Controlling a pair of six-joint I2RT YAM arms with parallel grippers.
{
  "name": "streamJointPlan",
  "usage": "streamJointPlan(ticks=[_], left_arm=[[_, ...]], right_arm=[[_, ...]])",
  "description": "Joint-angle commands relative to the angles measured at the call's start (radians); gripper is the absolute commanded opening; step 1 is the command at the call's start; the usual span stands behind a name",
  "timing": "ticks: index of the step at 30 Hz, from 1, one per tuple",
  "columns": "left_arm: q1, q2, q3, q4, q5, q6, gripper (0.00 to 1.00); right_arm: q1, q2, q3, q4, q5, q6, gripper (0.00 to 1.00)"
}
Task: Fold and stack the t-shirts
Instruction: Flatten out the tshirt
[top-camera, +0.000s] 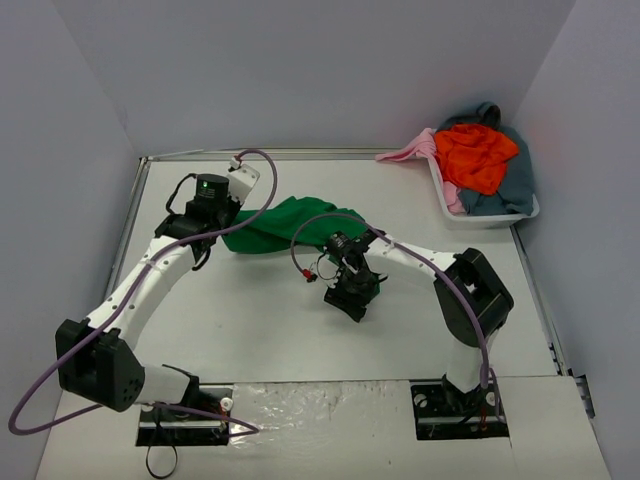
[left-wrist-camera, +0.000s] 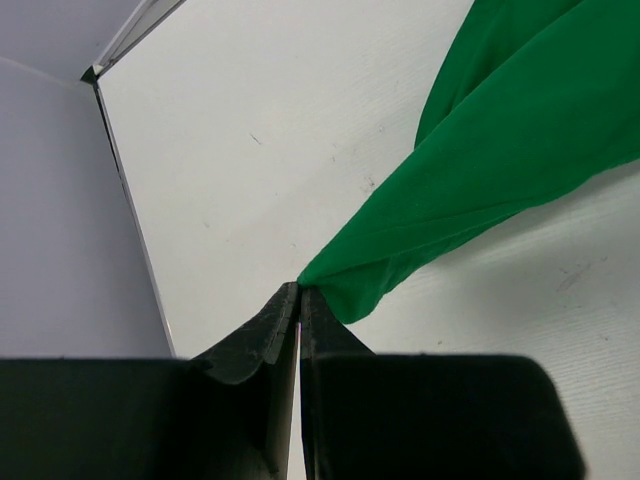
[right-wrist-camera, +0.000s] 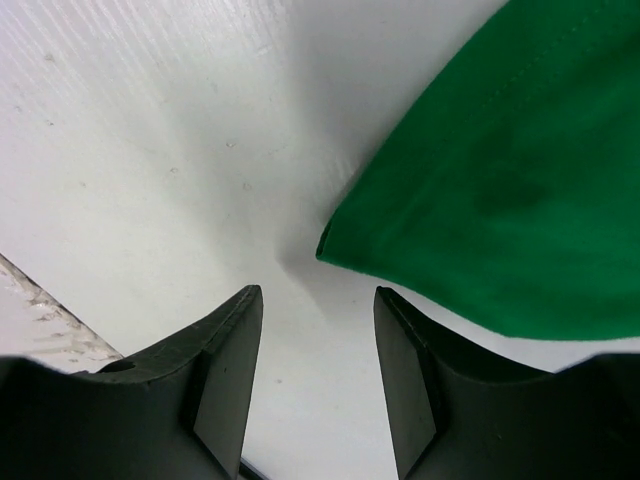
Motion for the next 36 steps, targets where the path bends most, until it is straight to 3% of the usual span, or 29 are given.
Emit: streamJointPlan(ticks=[1, 21, 36], left_arm=[[0.016, -0.010, 0.004, 0.023, 0.005, -0.023, 0.02], [0.033, -0.013, -0.028, 0.041, 0.031, -0.020, 0.02], [0.034, -0.011, -0.045, 0.049, 0.039, -0.020, 0.02]], right_arm=[[0.009, 0.041, 0.024, -0.056, -0.004, -0.009, 0.44], [0.044, 0.032, 0.072, -0.087, 0.040, -0.016, 0.45], [0.064, 0.173, 0.119, -0.018, 0.124, 0.000, 0.40]])
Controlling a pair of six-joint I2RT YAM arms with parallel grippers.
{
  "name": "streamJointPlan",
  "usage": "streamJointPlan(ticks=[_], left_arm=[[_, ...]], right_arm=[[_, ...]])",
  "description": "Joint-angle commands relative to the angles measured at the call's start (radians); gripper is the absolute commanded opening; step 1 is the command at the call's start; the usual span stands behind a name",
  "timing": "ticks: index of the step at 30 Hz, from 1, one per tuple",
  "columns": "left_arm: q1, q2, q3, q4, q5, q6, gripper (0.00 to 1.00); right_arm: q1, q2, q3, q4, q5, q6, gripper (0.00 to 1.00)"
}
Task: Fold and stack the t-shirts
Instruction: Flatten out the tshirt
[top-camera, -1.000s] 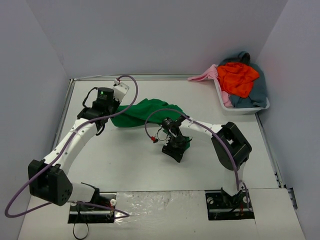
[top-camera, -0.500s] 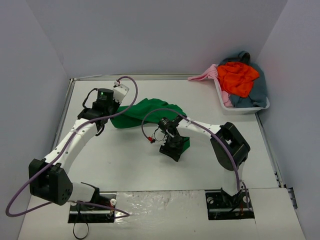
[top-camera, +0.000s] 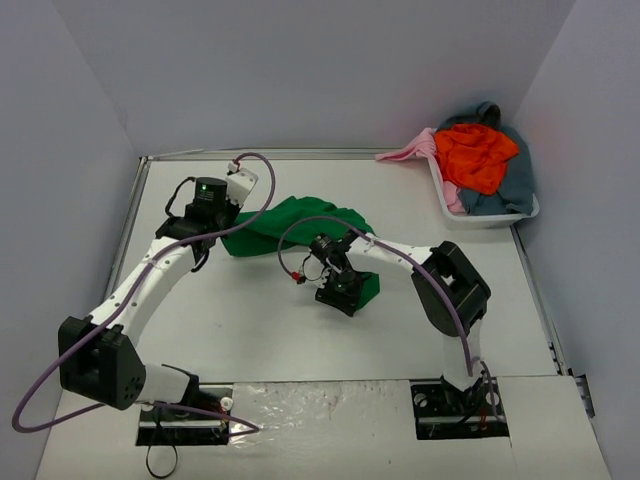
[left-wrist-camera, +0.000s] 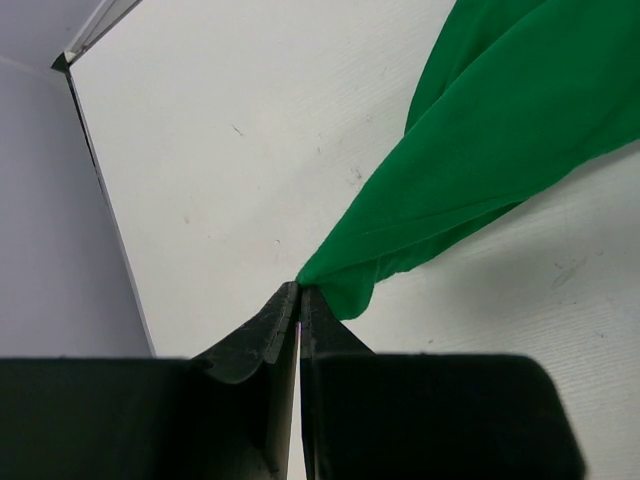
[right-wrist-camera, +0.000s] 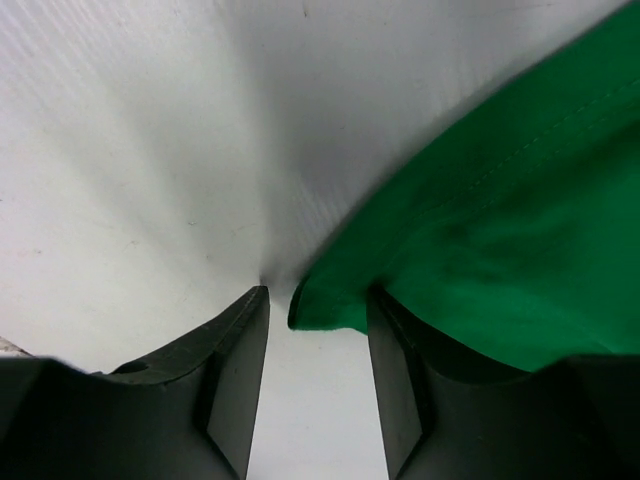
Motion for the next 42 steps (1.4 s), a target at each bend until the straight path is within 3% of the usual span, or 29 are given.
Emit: streamJointPlan(ticks=[1, 3, 6, 7, 8, 15, 20, 24, 28, 34, 37, 42], left_arm=[[0.008, -0.020, -0.009, 0.025, 0.001, -0.007, 0.02], [0.008, -0.021, -0.016, 0.030, 0.003, -0.010, 0.02], [0.008, -0.027, -0.030, 0.036, 0.003, -0.010, 0.02], [0.008, -0.029, -0.032, 0.036, 0.003, -0.010, 0.02], [0.008, -0.030, -0.035, 0.036, 0.003, -0.009, 0.02], [0.021, -0.041, -0.029, 0.041, -0.008, -0.012, 0.02], [0.042, -0.055, 0.000, 0.074, -0.106, -0.068, 0.02], [0.064, -0.049, 0.053, 0.075, -0.149, -0.102, 0.02], [0.097, -0.001, 0.152, 0.053, -0.185, -0.121, 0.02], [0.107, 0.057, 0.367, -0.028, -0.198, -0.081, 0.02], [0.107, 0.033, 0.418, -0.070, -0.176, -0.070, 0.02], [0.107, -0.096, 0.378, -0.132, -0.108, -0.056, 0.02]], right_arm=[[0.010, 0.043, 0.015, -0.018, 0.052, 0.003, 0.38], [0.019, 0.051, 0.009, -0.009, 0.072, 0.006, 0.36], [0.022, 0.053, -0.009, 0.006, 0.099, 0.016, 0.23], [0.022, 0.054, -0.014, 0.009, 0.105, 0.017, 0.04], [0.022, 0.050, -0.024, 0.012, 0.121, 0.020, 0.00], [0.006, -0.036, -0.032, 0.005, 0.190, 0.028, 0.00], [-0.177, -0.222, 0.057, -0.014, 0.194, 0.011, 0.00], [-0.347, -0.270, 0.236, 0.022, 0.278, 0.003, 0.00], [-0.470, -0.190, 0.467, 0.040, 0.309, 0.031, 0.00], [-0.499, -0.142, 0.756, 0.035, 0.280, 0.057, 0.00], [-0.499, -0.205, 0.740, 0.035, 0.242, 0.063, 0.00], [-0.499, -0.393, 0.626, 0.038, 0.208, 0.051, 0.00]])
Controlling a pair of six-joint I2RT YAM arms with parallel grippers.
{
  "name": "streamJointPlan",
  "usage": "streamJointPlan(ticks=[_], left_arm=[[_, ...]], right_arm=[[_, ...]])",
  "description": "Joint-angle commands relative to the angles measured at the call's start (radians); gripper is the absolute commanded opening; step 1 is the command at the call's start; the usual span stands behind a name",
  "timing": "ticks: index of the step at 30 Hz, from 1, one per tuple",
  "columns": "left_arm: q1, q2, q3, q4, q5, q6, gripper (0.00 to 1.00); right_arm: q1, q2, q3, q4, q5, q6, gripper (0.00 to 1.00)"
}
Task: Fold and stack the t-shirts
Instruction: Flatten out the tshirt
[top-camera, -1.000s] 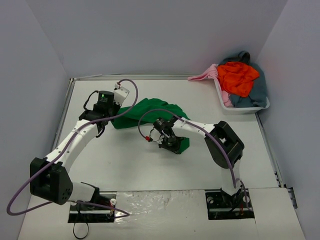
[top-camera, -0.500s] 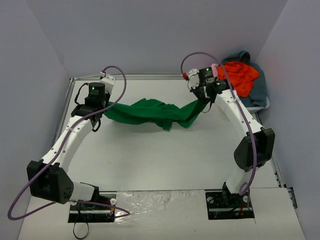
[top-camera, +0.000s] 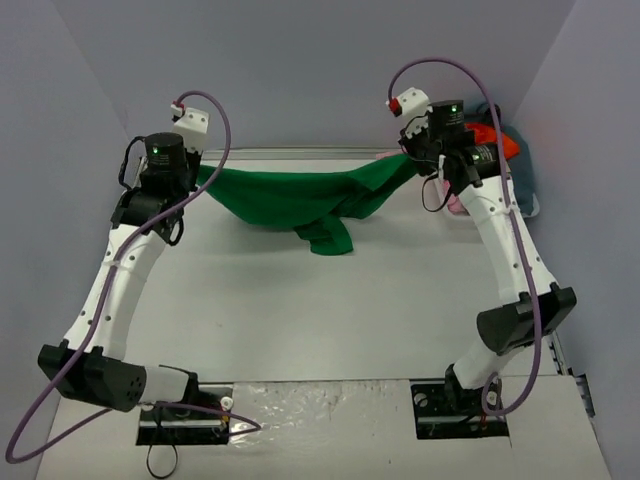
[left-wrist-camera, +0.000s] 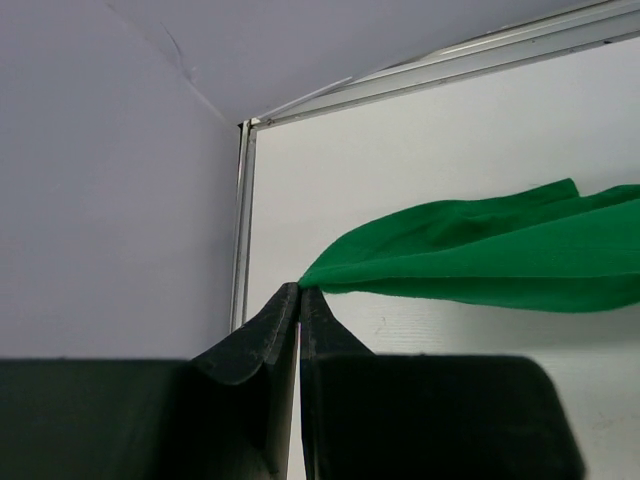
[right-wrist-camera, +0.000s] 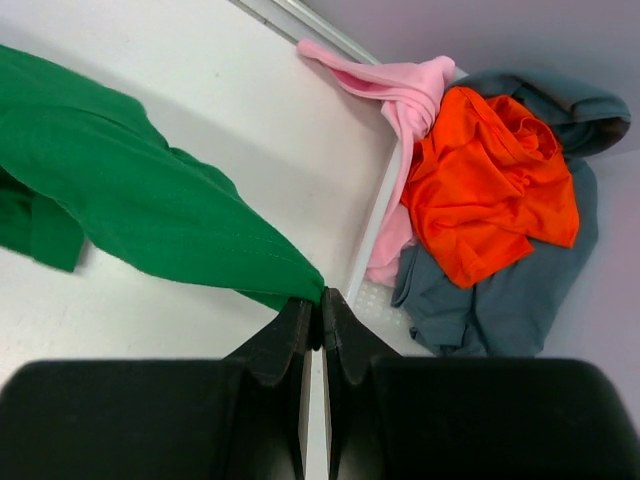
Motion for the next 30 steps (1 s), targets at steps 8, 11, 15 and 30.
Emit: streamJointPlan(ticks=[8, 11, 15, 30], left_arm=[[0.002, -0.294, 0.038, -0.210, 0.069, -0.004, 0.02], [0.002, -0.314, 0.101, -0.291, 0.053, -0.024, 0.02], [0.003, -0.300, 0.217, -0.368, 0.043, -0.031, 0.02], [0.037, 0.132, 0.237, -0.108, -0.058, -0.028, 0.03]], right_arm=[[0.001, -0.373, -0.053, -0.019, 0.005, 0.036, 0.00], [-0.028, -0.421, -0.008, -0.019, -0.003, 0.066, 0.00], [-0.058, -0.391, 0.050, -0.016, 0.014, 0.090, 0.00], [-0.061, 0.258, 0.478, 0.027, 0.133, 0.091, 0.00]])
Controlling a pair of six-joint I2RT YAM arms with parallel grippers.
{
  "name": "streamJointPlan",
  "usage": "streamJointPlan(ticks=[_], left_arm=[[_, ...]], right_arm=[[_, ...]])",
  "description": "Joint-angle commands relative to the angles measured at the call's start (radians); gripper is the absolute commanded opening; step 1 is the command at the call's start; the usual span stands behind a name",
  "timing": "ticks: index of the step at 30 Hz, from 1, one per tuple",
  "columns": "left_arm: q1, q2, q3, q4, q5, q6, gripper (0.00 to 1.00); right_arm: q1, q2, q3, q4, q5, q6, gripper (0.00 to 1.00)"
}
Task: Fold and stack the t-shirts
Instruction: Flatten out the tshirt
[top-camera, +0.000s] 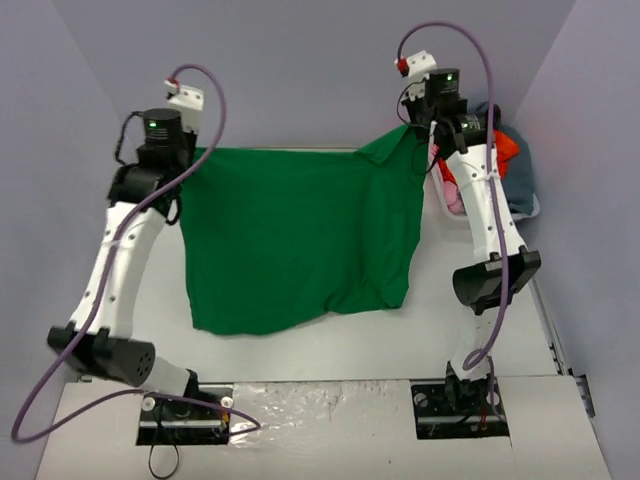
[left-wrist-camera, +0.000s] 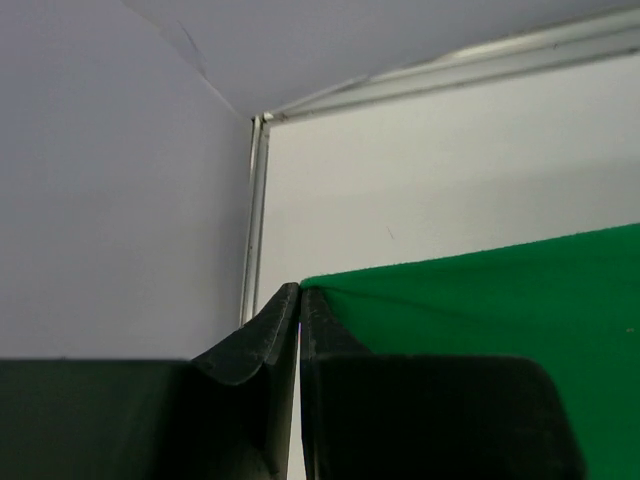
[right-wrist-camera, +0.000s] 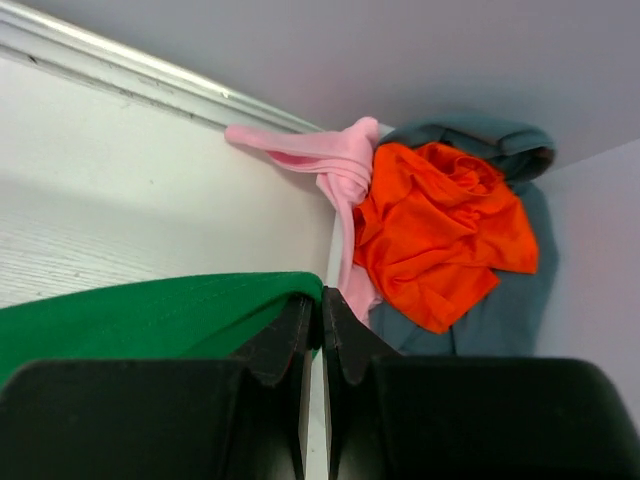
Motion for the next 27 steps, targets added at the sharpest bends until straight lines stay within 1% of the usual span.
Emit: streamJointPlan(ticks=[1, 5, 7, 9, 10, 12, 14, 15, 16, 18, 19, 20, 21, 22, 23, 24, 25, 26, 27], left_arm=[[0.027, 0.160, 0.003, 0.102, -0.037, -0.002, 0.02], [0.044, 0.303, 0.116, 0.105, -0.028, -0.015, 0.02], [0.045, 0.347, 0.182, 0.107, -0.028, -0.018, 0.02], [0.044, 0.360, 0.229, 0.099, -0.027, -0.022, 0.02], [0.045, 0.358, 0.281, 0.090, -0.025, -0.022, 0.02], [0.045, 0.346, 0.338, 0.070, -0.024, -0.022, 0.02], [0.044, 0.319, 0.425, 0.020, -0.025, -0.030, 0.02], [0.045, 0.303, 0.444, 0.003, -0.024, -0.034, 0.02], [0.044, 0.258, 0.454, -0.026, -0.013, -0.039, 0.02], [0.041, 0.202, 0.438, -0.054, 0.002, -0.048, 0.02], [0.039, 0.137, 0.420, -0.088, 0.018, -0.053, 0.02], [0.039, 0.100, 0.390, -0.105, 0.027, -0.059, 0.02], [0.039, 0.063, 0.300, -0.118, 0.036, -0.059, 0.02], [0.039, -0.029, 0.233, -0.132, 0.047, -0.058, 0.02], [0.039, -0.083, 0.157, -0.132, 0.082, -0.039, 0.02], [0.041, -0.193, -0.014, -0.129, 0.102, -0.027, 0.02], [0.039, -0.242, -0.098, -0.132, 0.119, -0.019, 0.02], [0.041, -0.296, -0.179, -0.140, 0.160, 0.004, 0.02], [0.041, -0.391, -0.327, -0.167, 0.180, 0.011, 0.02]], right_arm=[[-0.006, 0.066, 0.111, 0.055, 0.065, -0.014, 0.00], [-0.006, 0.131, 0.184, 0.102, 0.074, -0.034, 0.00], [0.001, 0.142, 0.224, 0.125, 0.075, -0.045, 0.00], [0.014, 0.128, 0.236, 0.150, 0.115, -0.068, 0.00], [0.027, 0.104, 0.236, 0.165, 0.123, -0.074, 0.00], [0.043, 0.067, 0.230, 0.179, 0.140, -0.088, 0.00], [0.067, -0.011, 0.201, 0.191, 0.155, -0.096, 0.00], [0.073, -0.043, 0.186, 0.193, 0.152, -0.094, 0.00], [0.080, -0.112, 0.143, 0.193, 0.142, -0.088, 0.00], [0.083, -0.185, 0.089, 0.193, 0.126, -0.077, 0.00], [0.081, -0.265, 0.010, 0.190, 0.117, -0.074, 0.00], [0.077, -0.309, -0.045, 0.191, 0.097, -0.069, 0.00], [0.072, -0.359, -0.110, 0.191, 0.070, -0.066, 0.00], [0.069, -0.461, -0.180, 0.193, 0.050, -0.065, 0.00], [0.069, -0.514, -0.330, 0.190, 0.015, -0.056, 0.00], [0.069, -0.569, -0.410, 0.184, -0.003, -0.053, 0.00], [0.069, -0.676, -0.493, 0.176, -0.013, -0.050, 0.00], [0.069, -0.729, -0.653, 0.168, -0.024, -0.042, 0.00], [0.069, -0.825, -0.732, 0.156, -0.029, -0.039, 0.00]])
